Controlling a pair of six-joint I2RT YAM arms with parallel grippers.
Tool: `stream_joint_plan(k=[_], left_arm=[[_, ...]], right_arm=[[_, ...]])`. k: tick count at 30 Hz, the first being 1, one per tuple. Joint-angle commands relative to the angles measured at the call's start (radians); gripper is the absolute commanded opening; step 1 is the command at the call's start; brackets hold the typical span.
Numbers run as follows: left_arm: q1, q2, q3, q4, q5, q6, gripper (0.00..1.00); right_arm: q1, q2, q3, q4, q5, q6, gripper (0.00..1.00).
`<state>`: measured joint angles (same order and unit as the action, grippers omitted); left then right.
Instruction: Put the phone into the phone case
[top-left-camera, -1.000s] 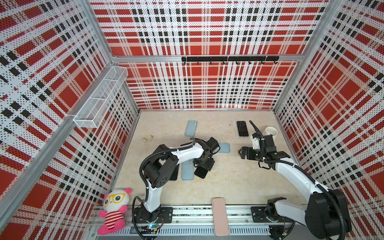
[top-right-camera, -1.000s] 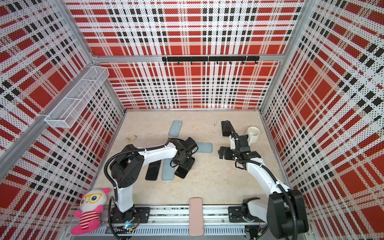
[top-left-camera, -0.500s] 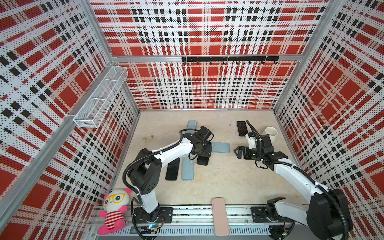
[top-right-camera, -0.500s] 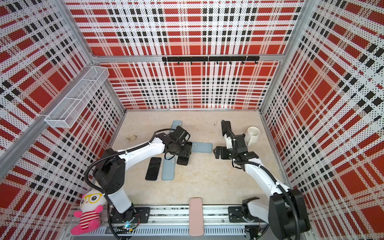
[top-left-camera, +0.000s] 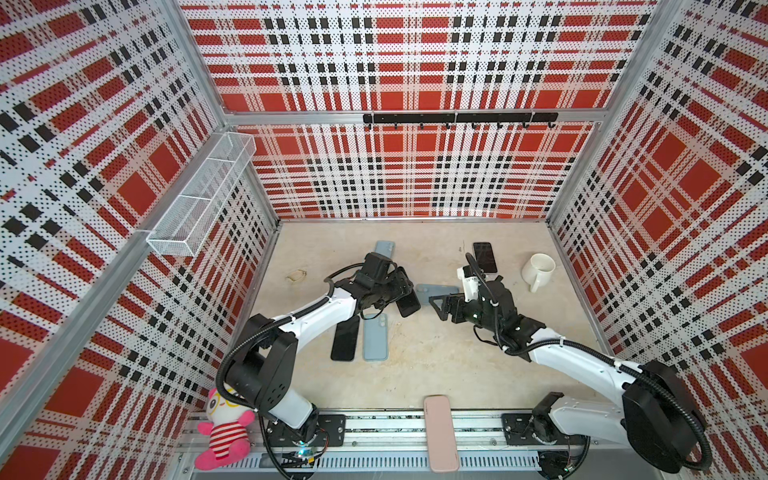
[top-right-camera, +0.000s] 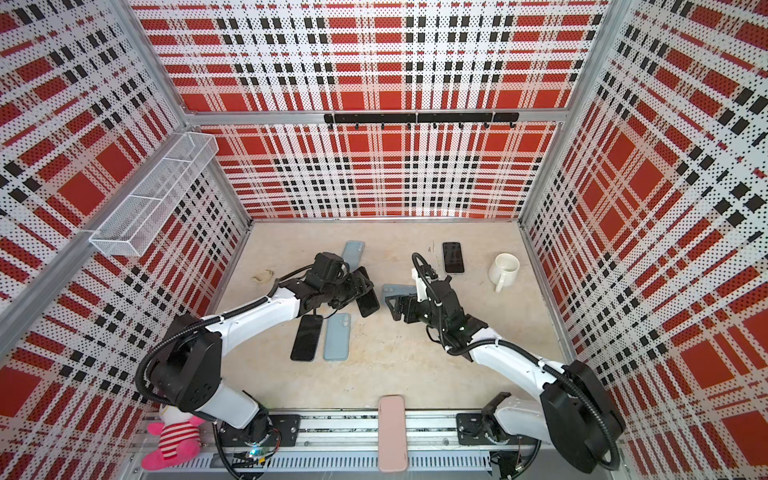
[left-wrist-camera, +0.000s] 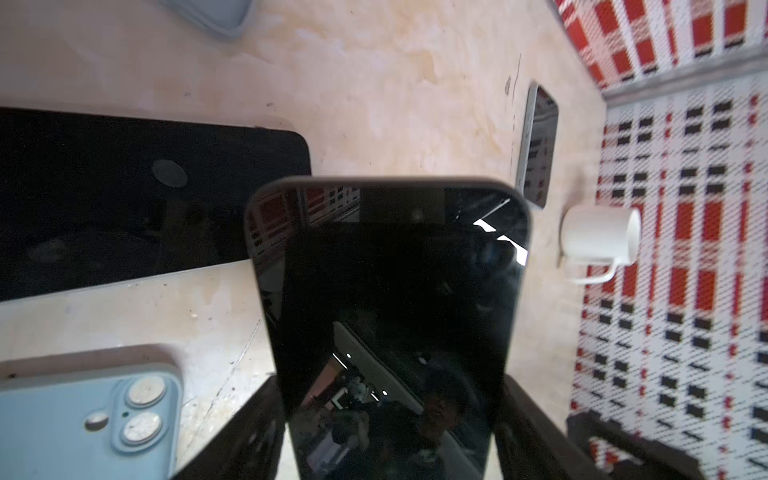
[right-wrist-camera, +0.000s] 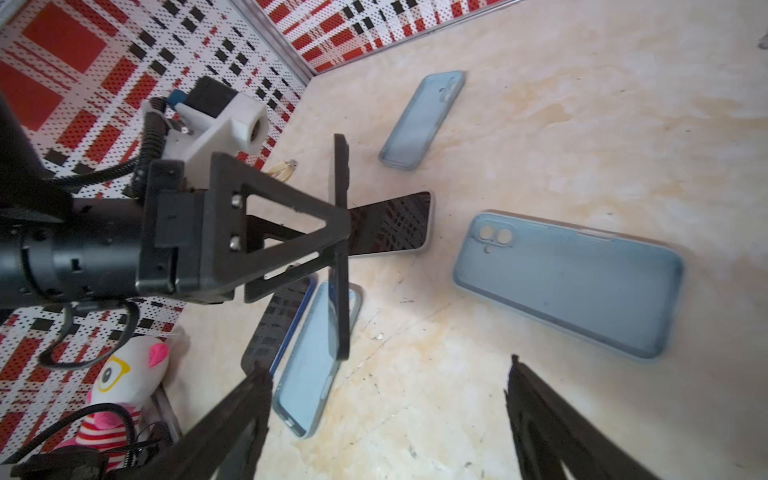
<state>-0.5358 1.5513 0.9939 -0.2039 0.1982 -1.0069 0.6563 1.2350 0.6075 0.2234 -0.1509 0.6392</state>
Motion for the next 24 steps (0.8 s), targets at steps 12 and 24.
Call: stream_joint_plan(k=[12, 24], left_arm=[[0.029, -0.098, -0.158, 0.324, 0.092, -0.493, 0.05], [0.031, -0.079, -0.163, 0.346, 0.1, -0.52, 0.06]], right_arm=[[0.128, 0.295, 0.04, 0.504, 0.063, 0.064, 0.61], [0.143, 0.362, 0.026, 0.553, 0.086, 0.057, 0.51]])
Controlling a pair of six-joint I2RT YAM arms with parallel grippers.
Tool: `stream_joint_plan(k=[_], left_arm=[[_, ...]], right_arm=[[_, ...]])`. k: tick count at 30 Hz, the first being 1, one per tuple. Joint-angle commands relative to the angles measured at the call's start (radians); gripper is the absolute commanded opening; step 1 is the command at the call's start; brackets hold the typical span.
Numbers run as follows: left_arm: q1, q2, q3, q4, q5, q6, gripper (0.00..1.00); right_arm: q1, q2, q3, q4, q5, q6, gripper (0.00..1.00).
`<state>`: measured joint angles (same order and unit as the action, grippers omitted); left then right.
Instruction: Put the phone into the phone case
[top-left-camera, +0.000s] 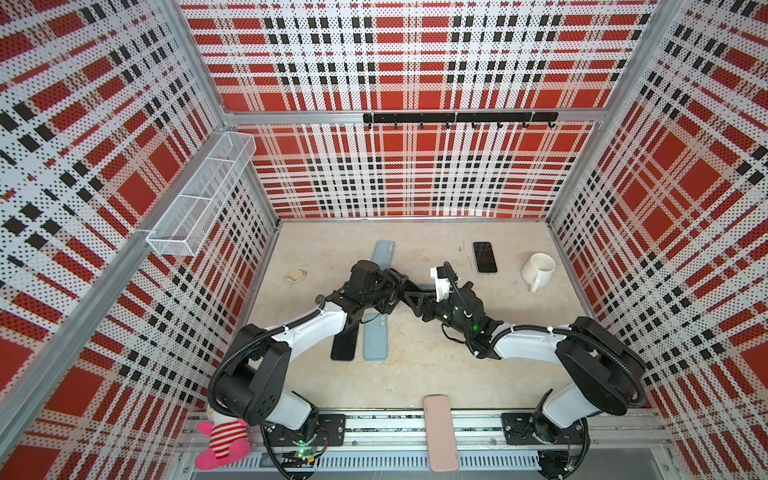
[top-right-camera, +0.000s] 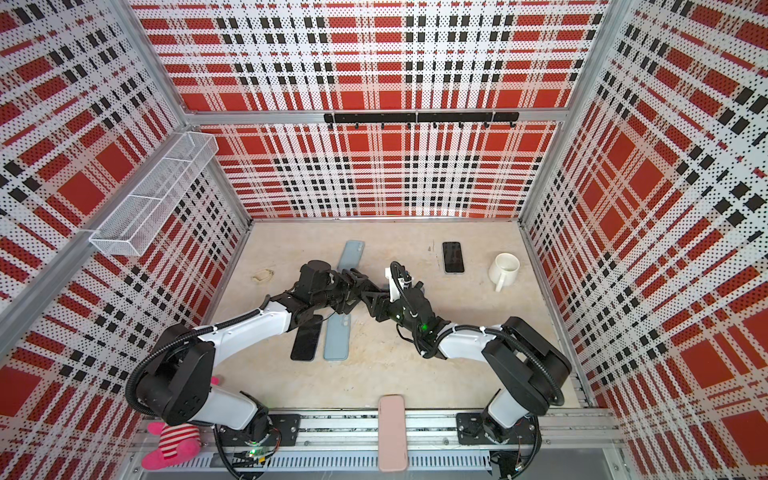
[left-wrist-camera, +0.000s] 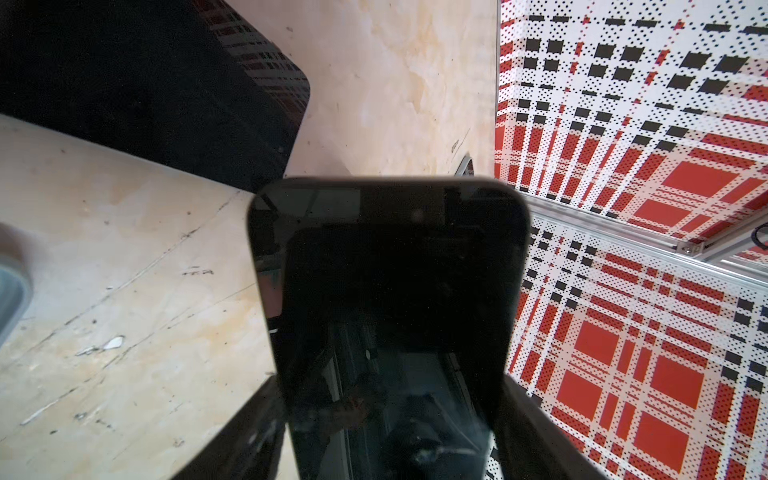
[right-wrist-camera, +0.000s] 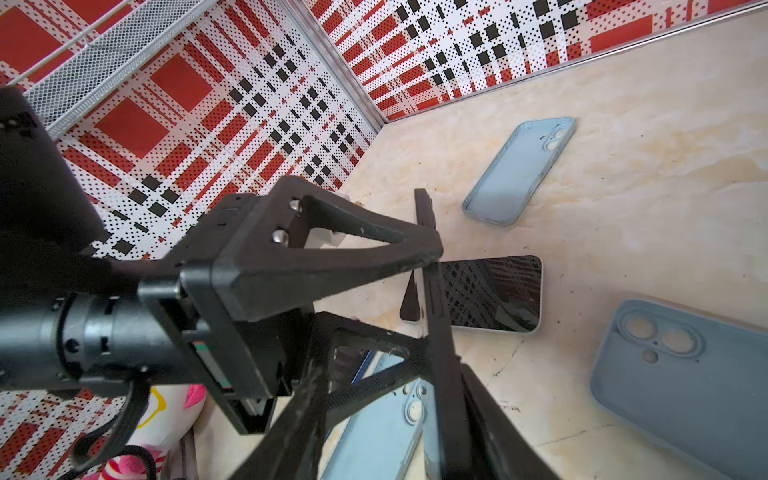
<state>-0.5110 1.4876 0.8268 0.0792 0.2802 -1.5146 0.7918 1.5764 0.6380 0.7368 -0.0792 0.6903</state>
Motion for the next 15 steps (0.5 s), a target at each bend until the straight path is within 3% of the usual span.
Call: stream_joint_plan(k=[1, 4, 15], left_arm=[[0.007, -0.015, 0.003, 0.065, 0.017, -0.012, 0.06], [0.009, -0.015, 0.004, 0.069, 0.014, -0.013, 0.06], [0.007, -0.012, 0.004, 0.093, 0.012, -0.012, 0.08]], right_arm=[[0.007, 0.024, -0.003, 0.035, 0.015, 0.006, 0.51], [0.008, 0.035, 0.0, 0.026, 0.02, 0.002, 0.49], [0.008, 0.038, 0.009, 0.005, 0.028, -0.008, 0.18]])
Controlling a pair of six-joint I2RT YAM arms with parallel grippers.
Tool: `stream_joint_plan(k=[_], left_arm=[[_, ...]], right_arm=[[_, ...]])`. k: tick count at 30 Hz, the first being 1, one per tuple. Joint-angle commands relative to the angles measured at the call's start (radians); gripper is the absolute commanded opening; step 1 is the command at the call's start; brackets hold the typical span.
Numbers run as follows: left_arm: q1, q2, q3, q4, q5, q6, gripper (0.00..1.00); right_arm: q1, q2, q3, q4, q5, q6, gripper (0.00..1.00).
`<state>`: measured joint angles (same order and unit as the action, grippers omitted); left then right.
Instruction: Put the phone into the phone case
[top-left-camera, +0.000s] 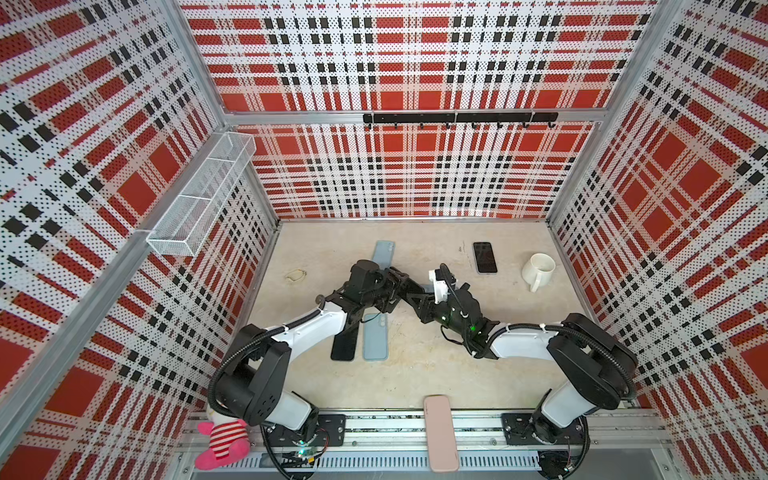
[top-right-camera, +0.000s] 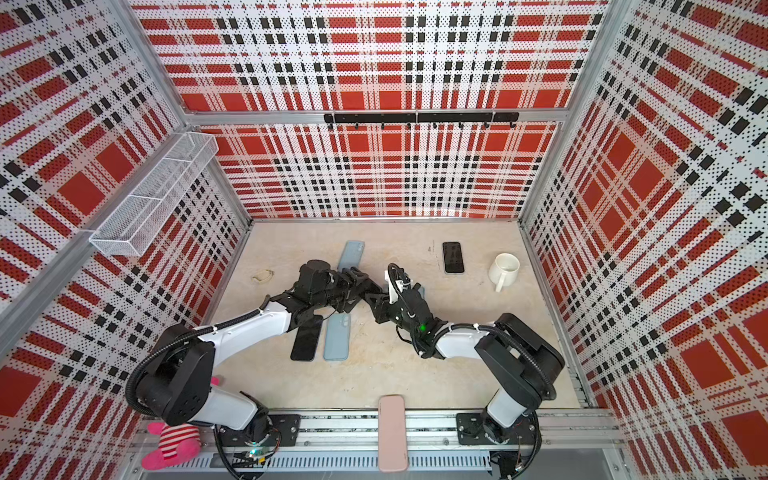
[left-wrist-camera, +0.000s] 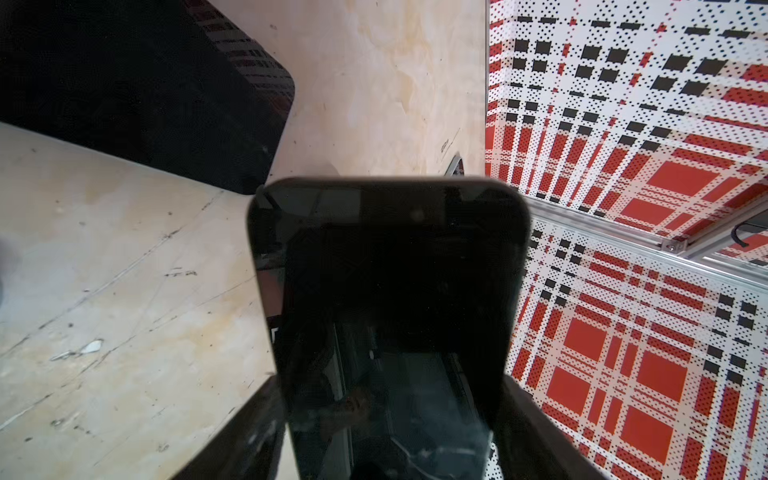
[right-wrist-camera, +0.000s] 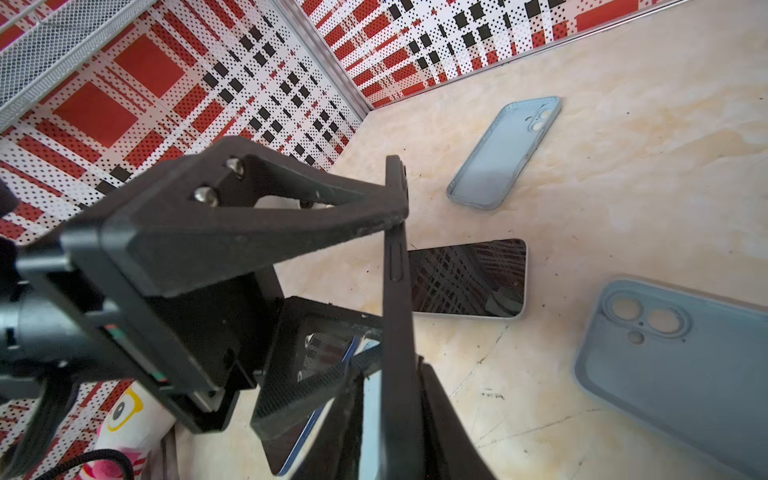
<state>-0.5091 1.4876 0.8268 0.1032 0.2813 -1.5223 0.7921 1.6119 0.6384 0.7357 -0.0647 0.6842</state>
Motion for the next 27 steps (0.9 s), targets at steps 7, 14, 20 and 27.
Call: stream_joint_plan(k=[7, 14, 20, 27], left_arm=[[0.0, -0.03, -0.047, 0.159, -0.035, -0.008, 0.58], [-0.011, -0.037, -0.071, 0.258, -0.078, 0.126, 0.98], [-0.017, -0.055, -0.005, 0.084, -0.247, 0.348, 0.98], [-0.097, 0.101, 0.202, -0.161, -0.408, 0.71, 0.73]], right_arm=[[0.007, -0.063, 0.032, -0.05, 0.03, -0.054, 0.1], [-0.041, -0.184, 0.044, -0.156, 0.032, -0.1, 0.0], [-0.242, -0.392, 0.0, -0.394, -0.018, -0.101, 0.0], [-0.587, -0.566, -0.002, -0.747, -0.223, -0.123, 0.02]])
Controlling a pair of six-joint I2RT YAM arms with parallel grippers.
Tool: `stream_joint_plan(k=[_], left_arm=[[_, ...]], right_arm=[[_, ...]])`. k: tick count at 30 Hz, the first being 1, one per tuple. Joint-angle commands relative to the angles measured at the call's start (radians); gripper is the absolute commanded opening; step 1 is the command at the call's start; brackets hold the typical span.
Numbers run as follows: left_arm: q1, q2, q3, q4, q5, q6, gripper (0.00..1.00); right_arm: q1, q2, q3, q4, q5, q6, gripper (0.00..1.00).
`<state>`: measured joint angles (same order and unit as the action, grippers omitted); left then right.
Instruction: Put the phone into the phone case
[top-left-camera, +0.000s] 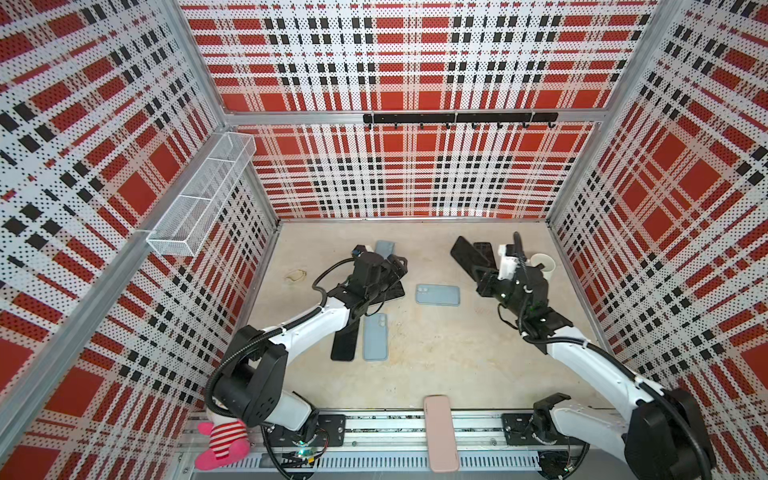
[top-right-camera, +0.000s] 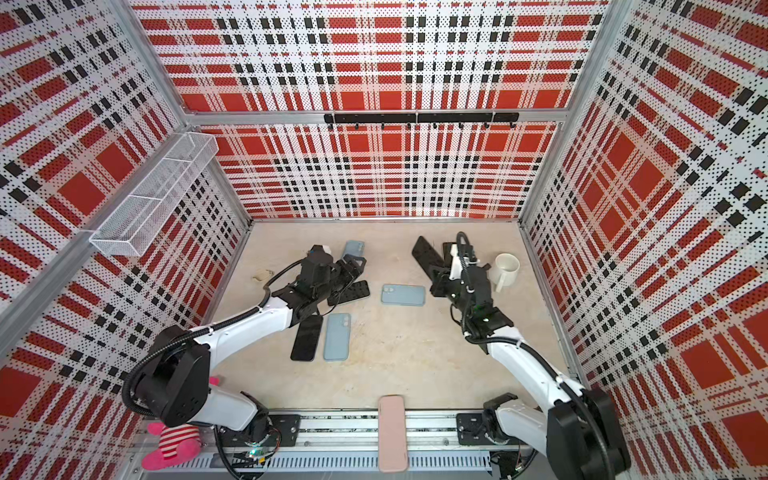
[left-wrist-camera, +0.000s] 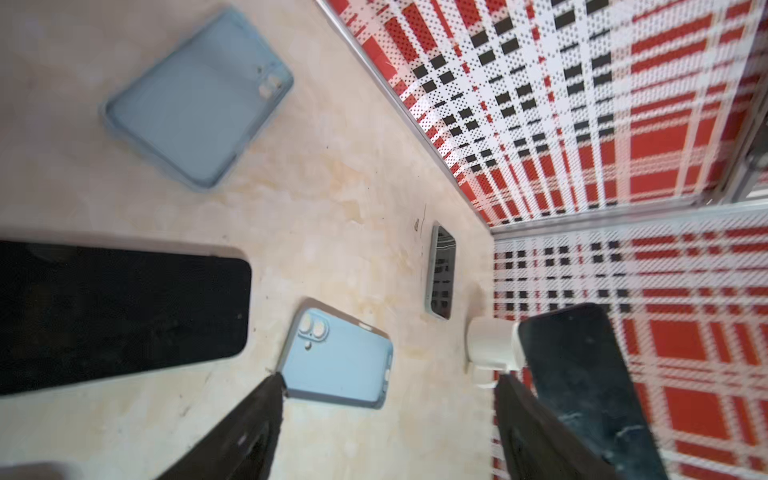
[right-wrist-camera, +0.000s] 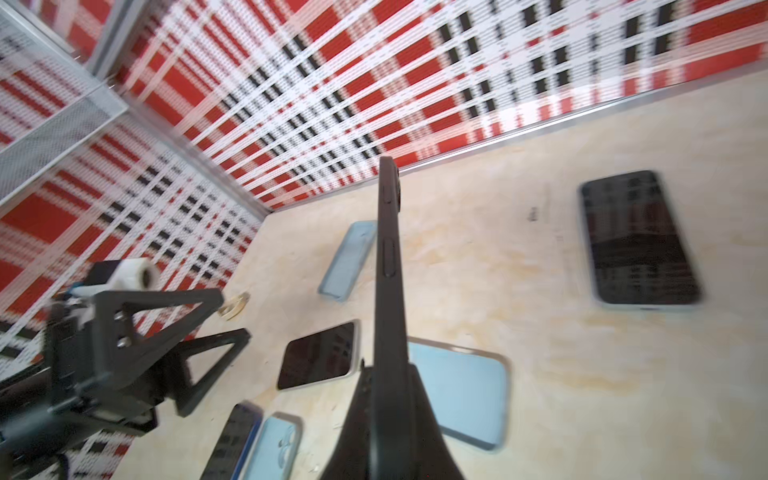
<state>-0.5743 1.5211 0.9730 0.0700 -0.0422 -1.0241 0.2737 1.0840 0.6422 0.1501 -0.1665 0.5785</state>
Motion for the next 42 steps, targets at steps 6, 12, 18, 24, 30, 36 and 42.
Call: stream_joint_plan(k=[6, 12, 18, 24, 30, 36, 42], left_arm=[[-0.063, 0.281, 0.281, -0.302, -0.041, 0.392, 0.58], [-0.068, 0.421, 0.394, -0.355, 0.005, 0.491, 0.51], [-0.073, 0.504, 0.466, -0.449, 0.017, 0.526, 0.46], [-0.082, 0.563, 0.482, -0.476, 0.005, 0.549, 0.45], [-0.093, 0.613, 0.51, -0.488, 0.025, 0.554, 0.34], [-0.104, 0.624, 0.527, -0.528, 0.023, 0.558, 0.09], [-0.114, 0.53, 0.418, -0.531, 0.05, 0.521, 0.0]], right_arm=[[-0.254, -0.054, -0.05, -0.211, -0.395, -0.004, 0.05], [-0.279, -0.067, -0.086, -0.198, -0.462, 0.007, 0.06], [-0.28, -0.061, -0.097, -0.195, -0.446, -0.001, 0.06], [-0.279, -0.05, -0.109, -0.176, -0.454, 0.006, 0.06], [-0.28, -0.07, -0.117, -0.194, -0.434, 0.0, 0.06], [-0.28, -0.058, -0.106, -0.217, -0.441, -0.008, 0.06], [-0.28, -0.042, -0.045, -0.339, -0.442, -0.085, 0.07]])
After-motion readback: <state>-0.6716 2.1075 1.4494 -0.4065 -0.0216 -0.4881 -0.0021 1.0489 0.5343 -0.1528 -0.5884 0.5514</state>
